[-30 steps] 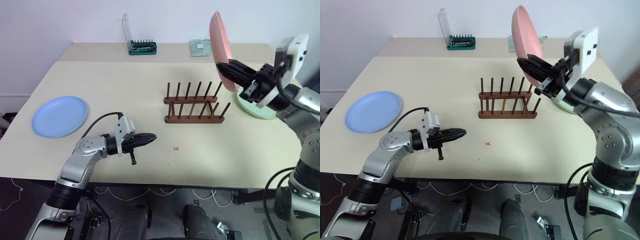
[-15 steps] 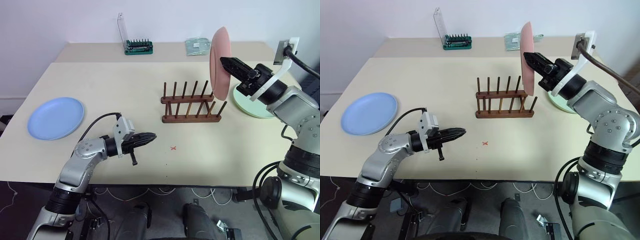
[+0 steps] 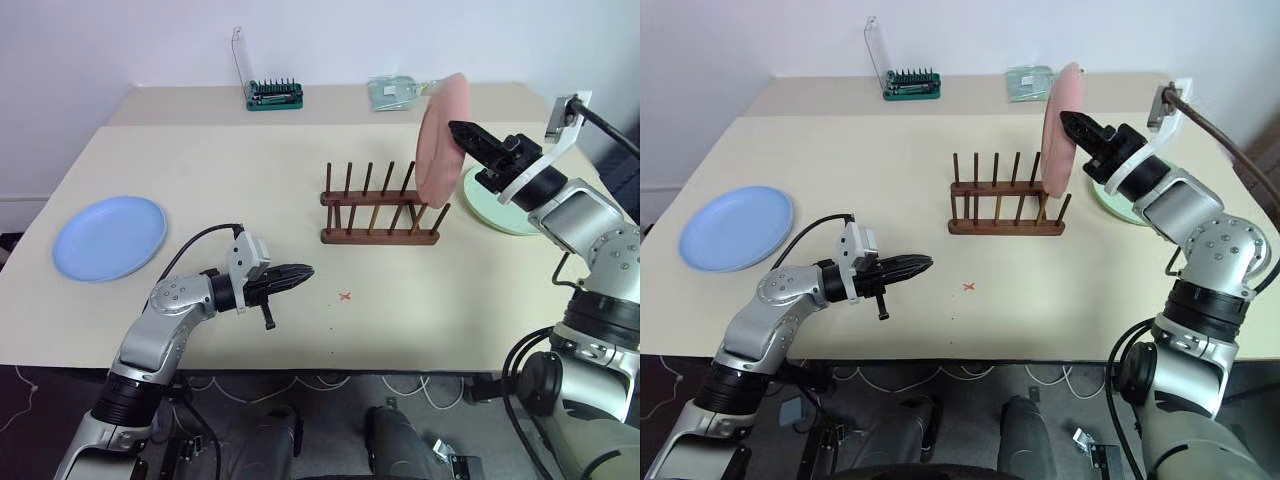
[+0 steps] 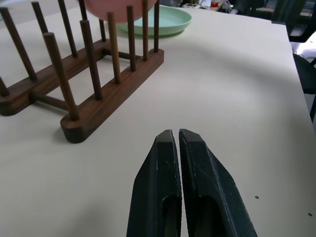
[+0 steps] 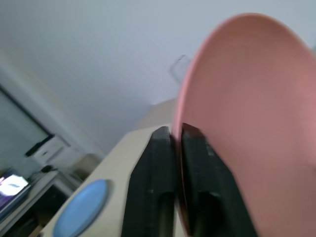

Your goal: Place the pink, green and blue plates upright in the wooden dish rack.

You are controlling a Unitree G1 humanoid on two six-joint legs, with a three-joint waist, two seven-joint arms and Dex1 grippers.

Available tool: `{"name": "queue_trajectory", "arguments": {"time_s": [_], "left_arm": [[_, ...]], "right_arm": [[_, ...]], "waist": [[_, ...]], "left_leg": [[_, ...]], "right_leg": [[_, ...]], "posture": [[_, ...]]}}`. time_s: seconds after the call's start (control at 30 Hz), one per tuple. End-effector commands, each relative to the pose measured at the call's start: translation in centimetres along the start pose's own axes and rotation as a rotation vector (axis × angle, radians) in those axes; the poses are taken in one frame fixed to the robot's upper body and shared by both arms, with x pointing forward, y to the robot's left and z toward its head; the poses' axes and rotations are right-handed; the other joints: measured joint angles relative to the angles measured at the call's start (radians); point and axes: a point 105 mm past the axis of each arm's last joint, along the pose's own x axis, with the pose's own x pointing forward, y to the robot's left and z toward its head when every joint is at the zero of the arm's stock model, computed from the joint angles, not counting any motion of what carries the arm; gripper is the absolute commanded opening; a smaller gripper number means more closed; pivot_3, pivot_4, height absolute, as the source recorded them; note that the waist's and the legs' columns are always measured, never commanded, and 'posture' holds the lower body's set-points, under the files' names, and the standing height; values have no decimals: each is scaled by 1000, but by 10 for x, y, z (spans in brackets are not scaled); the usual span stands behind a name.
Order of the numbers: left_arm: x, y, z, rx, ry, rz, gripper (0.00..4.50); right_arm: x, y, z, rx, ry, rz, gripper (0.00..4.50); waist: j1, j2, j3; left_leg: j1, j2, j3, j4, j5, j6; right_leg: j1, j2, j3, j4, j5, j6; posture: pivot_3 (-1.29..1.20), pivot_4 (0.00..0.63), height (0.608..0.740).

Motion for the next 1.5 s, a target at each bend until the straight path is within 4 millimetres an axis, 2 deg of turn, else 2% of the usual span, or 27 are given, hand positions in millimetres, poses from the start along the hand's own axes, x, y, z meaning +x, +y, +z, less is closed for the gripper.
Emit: {"name": "queue_trajectory", "arguments": {"time_s": [0.03, 0.13, 0.3, 0.43, 0.5, 0.53, 0.57, 0.67, 0.83, 1.1, 1.2, 1.37, 1.5], "left_arm": [[0, -1, 9, 29, -26, -5, 126], [-1, -1, 8, 27, -21, -1, 126], [0, -2, 7, 26, -21, 2, 126], [-2, -2, 7, 22, -19, 8, 126], [-4, -3, 5, 21, -14, 9, 126], [-4, -3, 5, 20, -12, 9, 126], [-3, -4, 5, 20, -11, 8, 126], [-2, -3, 5, 21, -11, 4, 126], [2, -3, 4, 23, -11, -4, 126], [0, -3, 3, 25, -9, 9, 126], [0, -3, 3, 27, -8, 14, 126], [-1, -4, 2, 27, -6, 16, 126], [0, -4, 2, 26, -5, 13, 126]], "right_arm": [[-5, -4, 12, -31, -33, -14, 1931], [-7, -2, 14, -95, -31, -16, 3375], [-17, -3, 25, -312, -33, -53, 3375], [-43, -10, 56, -430, -125, -112, 3375], [-60, -25, 61, -520, -96, -193, 3375], [-67, -36, 58, -577, -45, -245, 3375], [-73, -53, 44, -684, 74, -314, 3375], [-83, -81, 15, -917, 321, -389, 3375], [-87, -122, -24, -1273, 631, -392, 3375], [-73, -155, -40, -1349, 682, -403, 3375], [-72, -160, -37, -1389, 673, -418, 2526], [-74, -161, -35, -1394, 664, -426, 70], [-77, -159, -28, -1440, 632, -463, 70]], "waist": [[-3, 0, 0], [-4, 2, 1], [-1, 2, 1], [1, 2, 1], [2, 2, 1], [2, 2, 0], [3, 2, 0], [-4, 2, 0], [-15, 4, 0], [-5, 2, 1], [0, 2, 1], [-2, 2, 1], [-4, 2, 1]], "left_leg": [[0, 0, 0, 0, 0, 0], [0, 0, 0, 0, 0, 0], [0, 0, 1, 0, 0, 0], [-1, 0, 1, 1, 0, 0], [-1, -1, 1, 1, 0, 0], [-1, 0, 0, 0, 0, 0], [-1, -1, 0, 0, 0, 0], [0, -1, 1, 1, 0, 0], [5, 2, 10, 1, 0, 0], [5, 2, 17, 1, 0, 0], [5, 2, 17, 0, 0, 0], [5, 2, 18, 0, 0, 0], [5, 2, 18, 0, 0, 0]], "right_leg": [[0, 0, 0, 0, 0, 0], [-1, 0, 0, 0, 0, 0], [0, 0, 0, 0, 0, 0], [0, 0, 0, 0, 0, 0], [0, 0, 0, 0, 0, 0], [0, 0, 0, 0, 0, 0], [0, 0, 0, 0, 0, 0], [0, 0, 0, 0, 0, 0], [0, 0, 6, 2, 0, 0], [-1, 1, 14, 0, 1, 2], [-1, 0, 14, 0, 1, 2], [-1, 1, 15, 0, 1, 2], [-1, 1, 15, 0, 2, 2]], "posture": [[0, 150, 740], [0, 150, 740], [0, 150, 740], [0, 150, 740], [0, 150, 740], [0, 150, 740], [0, 150, 740], [0, 150, 740], [0, 150, 740], [0, 150, 740], [0, 150, 740], [0, 150, 740], [0, 150, 740]]}}
